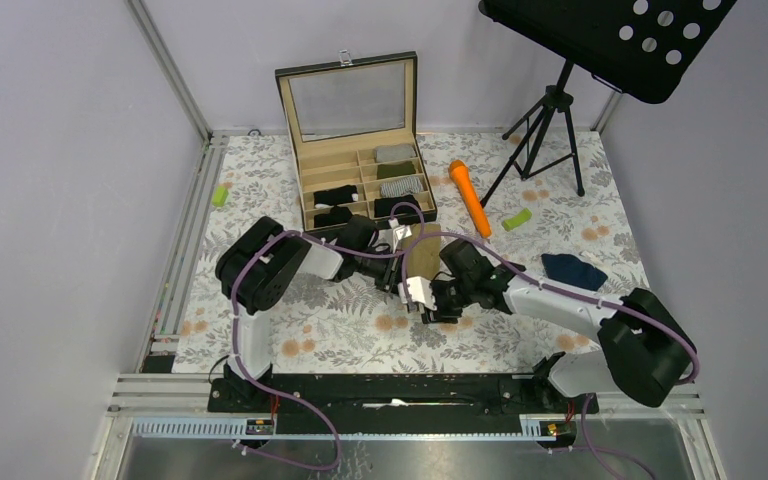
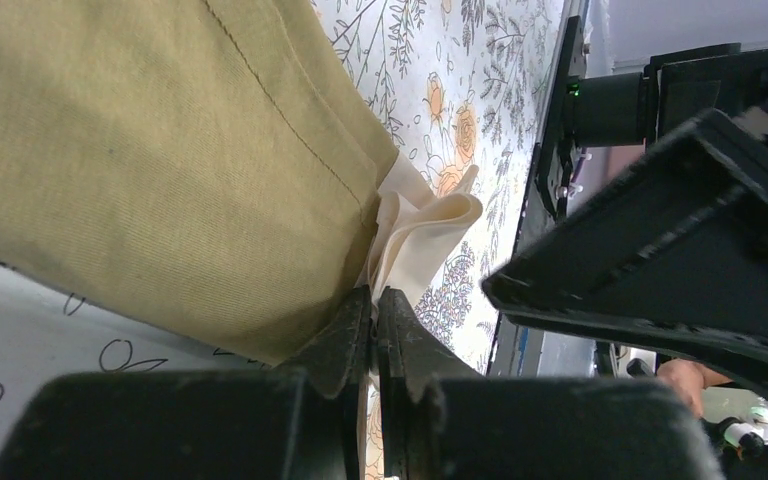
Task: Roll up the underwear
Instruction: Roll the underwear to the center of the board.
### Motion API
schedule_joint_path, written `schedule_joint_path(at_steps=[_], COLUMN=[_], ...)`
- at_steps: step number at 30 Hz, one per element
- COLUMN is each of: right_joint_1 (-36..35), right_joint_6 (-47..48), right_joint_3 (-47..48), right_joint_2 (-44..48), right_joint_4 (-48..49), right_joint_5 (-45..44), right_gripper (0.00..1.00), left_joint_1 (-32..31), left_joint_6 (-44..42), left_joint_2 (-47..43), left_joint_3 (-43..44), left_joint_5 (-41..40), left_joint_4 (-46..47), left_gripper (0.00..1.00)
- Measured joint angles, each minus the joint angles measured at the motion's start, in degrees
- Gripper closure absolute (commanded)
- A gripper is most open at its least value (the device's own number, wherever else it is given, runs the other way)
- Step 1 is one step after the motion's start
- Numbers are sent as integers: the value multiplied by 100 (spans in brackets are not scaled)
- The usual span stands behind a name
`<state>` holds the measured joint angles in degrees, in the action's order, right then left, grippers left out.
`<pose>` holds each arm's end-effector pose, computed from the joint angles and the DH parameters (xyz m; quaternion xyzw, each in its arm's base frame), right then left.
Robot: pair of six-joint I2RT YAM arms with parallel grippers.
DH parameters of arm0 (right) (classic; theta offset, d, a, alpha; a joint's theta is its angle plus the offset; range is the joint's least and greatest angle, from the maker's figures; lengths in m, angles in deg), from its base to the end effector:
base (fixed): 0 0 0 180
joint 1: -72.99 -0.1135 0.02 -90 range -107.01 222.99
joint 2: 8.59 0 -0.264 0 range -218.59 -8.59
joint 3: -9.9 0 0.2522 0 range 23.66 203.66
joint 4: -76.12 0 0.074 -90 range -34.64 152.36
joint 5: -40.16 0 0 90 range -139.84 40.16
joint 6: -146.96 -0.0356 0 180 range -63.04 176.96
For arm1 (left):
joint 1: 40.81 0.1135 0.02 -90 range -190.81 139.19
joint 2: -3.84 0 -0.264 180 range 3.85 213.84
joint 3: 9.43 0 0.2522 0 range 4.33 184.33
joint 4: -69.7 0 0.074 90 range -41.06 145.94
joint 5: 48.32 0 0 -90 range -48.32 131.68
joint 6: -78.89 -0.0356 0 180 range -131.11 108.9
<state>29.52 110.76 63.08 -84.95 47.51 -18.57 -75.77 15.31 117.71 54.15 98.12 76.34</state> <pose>0.1718 0.1883 0.1887 -0.7412 0.5351 0.2253 0.3368 0.2746 -0.2282 0.0962 0.2459 0.7939 -0.5508 0.0763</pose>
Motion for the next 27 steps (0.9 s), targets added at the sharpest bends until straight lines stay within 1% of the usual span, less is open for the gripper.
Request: schedule_joint_path(at_steps=[3,10,14,15,18,19,20,21,24,25,27], right_joint_1=[-11,-11,-13,-15,-15,-15,-15,-15,-13,-7,4], right_joint_6=[55,173,275,319,461,509,577,601,682,715,734], right_joint_3=[-190,-354,-400,-400,-391,-380,-345,-227,101,208,476], right_joint_2=[-149,-393,-656,-693,-772,-807,-850,-914,-1073,-1113,-1200], right_joint_4=[385,826,1161,1244,1386,1386,1364,1252,807,614,42], right_joint_5=[-328,-748,-892,-903,-938,-942,-940,-942,-879,-804,-577], right_gripper=[47,47,51,53,77,82,84,86,89,89,89], left_joint_1=[20,52,55,57,81,87,94,101,190,262,450], left_joint_6=[57,111,103,101,61,55,46,37,-42,-83,-267], left_joint_2=[76,175,177,177,177,177,177,177,118,31,-334], left_joint_3=[50,140,162,166,199,210,219,219,219,208,101], left_joint_5=[87,199,195,197,188,188,186,186,118,94,-136], left_joint_4=[-4,-68,-133,-142,-232,-258,-280,-291,-446,-544,-791], left_gripper=[100,100,100,100,100,95,87,80,61,57,52])
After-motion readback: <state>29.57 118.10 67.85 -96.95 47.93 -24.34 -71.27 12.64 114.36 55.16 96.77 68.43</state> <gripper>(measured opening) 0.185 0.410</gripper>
